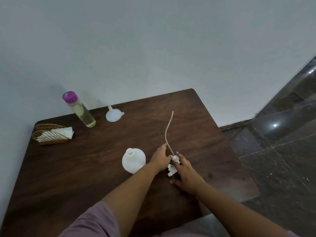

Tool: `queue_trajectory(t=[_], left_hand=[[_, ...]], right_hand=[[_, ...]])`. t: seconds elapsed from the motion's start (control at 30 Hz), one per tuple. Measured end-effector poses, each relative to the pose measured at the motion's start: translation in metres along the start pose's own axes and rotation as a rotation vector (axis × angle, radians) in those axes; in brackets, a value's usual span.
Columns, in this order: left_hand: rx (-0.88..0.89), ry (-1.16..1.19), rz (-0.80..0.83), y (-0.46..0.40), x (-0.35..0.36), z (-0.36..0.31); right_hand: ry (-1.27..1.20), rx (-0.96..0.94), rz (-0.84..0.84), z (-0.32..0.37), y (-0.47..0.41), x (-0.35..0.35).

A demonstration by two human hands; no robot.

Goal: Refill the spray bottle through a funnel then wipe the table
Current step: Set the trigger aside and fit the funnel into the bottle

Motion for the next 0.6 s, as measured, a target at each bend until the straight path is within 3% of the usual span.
queue_trajectory(t=[0.37, 0.6], left_hand=[[0.004, -0.167, -0.117, 0.013, -0.004, 0.006], [0.140, -0.116, -0.353, 0.036, -0.032, -0.022]], right_hand=[[0.170, -0.090, -0.070, 0.009, -0.006, -0.027], [0.129, -0.134, -0.233, 0.031, -0.018, -0.054]])
Point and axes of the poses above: each hand's wrist, its own y-axis away from the middle knuckle, its own x-axis out of the palm, z = x × y, the point moved 8 cm from there along -y, towards the middle knuckle, and after that the axes turned 9 degrees about -y, right-handed, at the moved point
